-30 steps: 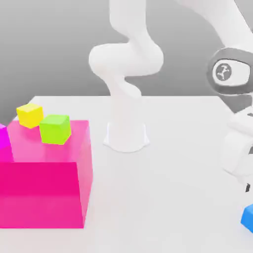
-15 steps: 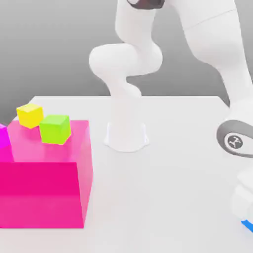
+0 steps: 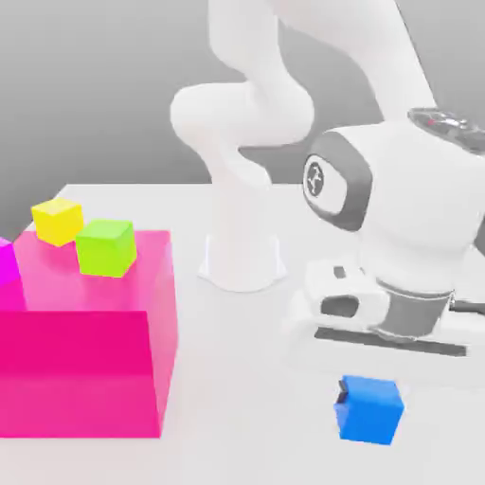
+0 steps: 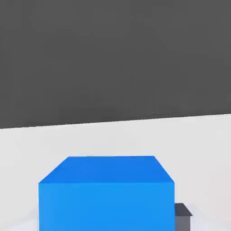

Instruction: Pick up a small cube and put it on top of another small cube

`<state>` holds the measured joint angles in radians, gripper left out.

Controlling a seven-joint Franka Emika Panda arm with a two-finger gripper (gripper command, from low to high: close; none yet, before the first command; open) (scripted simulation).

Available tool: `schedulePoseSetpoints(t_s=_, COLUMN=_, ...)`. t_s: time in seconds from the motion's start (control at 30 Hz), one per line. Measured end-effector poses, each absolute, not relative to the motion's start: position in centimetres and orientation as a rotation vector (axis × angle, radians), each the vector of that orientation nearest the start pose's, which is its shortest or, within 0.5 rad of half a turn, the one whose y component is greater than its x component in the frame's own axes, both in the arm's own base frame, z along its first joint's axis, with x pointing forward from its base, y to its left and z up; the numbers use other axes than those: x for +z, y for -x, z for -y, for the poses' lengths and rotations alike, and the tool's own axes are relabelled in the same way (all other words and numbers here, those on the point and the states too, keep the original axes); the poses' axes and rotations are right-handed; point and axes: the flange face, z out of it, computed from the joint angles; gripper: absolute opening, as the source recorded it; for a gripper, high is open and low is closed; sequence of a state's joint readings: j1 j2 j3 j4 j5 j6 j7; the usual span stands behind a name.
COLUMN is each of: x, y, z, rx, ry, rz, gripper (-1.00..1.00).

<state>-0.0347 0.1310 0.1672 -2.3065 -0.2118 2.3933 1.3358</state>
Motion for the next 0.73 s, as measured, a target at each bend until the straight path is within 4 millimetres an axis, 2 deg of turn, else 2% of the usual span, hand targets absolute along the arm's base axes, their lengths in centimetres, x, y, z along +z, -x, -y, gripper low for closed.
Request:
schedulePoseSetpoints(t_s=0.07, x=30.6, y=-51.1, z=0.2, rx=-0.074, ry=2.670, rz=-1.867, gripper=-1.00)
schedulePoseSetpoints(t_s=0.13, x=33.0, y=-49.6, z=7.9, rx=-0.064, ry=2.468, rz=-2.119, gripper=-1.00)
schedulePoseSetpoints(t_s=0.2, x=35.8, y=-46.9, z=15.5, rx=-0.050, ry=2.216, rz=-2.360, gripper=-1.00)
schedulePoseSetpoints(t_s=0.23, x=37.4, y=-45.1, z=18.7, rx=-0.041, ry=2.083, rz=-2.461, gripper=-1.00)
schedulePoseSetpoints(t_s=0.3, x=39.9, y=-41.9, z=23.6, rx=-0.026, ry=1.839, rz=-2.609, gripper=-1.00)
schedulePoseSetpoints(t_s=0.37, x=40.5, y=-38.6, z=28.4, rx=-0.010, ry=1.591, rz=-2.730, gripper=-1.00)
schedulePoseSetpoints(t_s=0.4, x=39.8, y=-37.2, z=30.1, rx=-0.004, ry=1.493, rz=-2.772, gripper=1.00)
schedulePoseSetpoints(t_s=0.57, x=39.8, y=-37.2, z=30.1, rx=-0.004, ry=1.493, rz=-2.772, gripper=1.00)
schedulePoseSetpoints(t_s=0.6, x=39.5, y=-36.5, z=31.0, rx=-0.002, ry=1.445, rz=-2.794, gripper=1.00)
schedulePoseSetpoints(t_s=0.67, x=41.2, y=-36.0, z=31.7, rx=-0.001, ry=1.407, rz=-2.810, gripper=1.00)
schedulePoseSetpoints(t_s=0.73, x=44.1, y=-35.8, z=31.9, rx=0.000, ry=1.397, rz=-2.814, gripper=1.00)
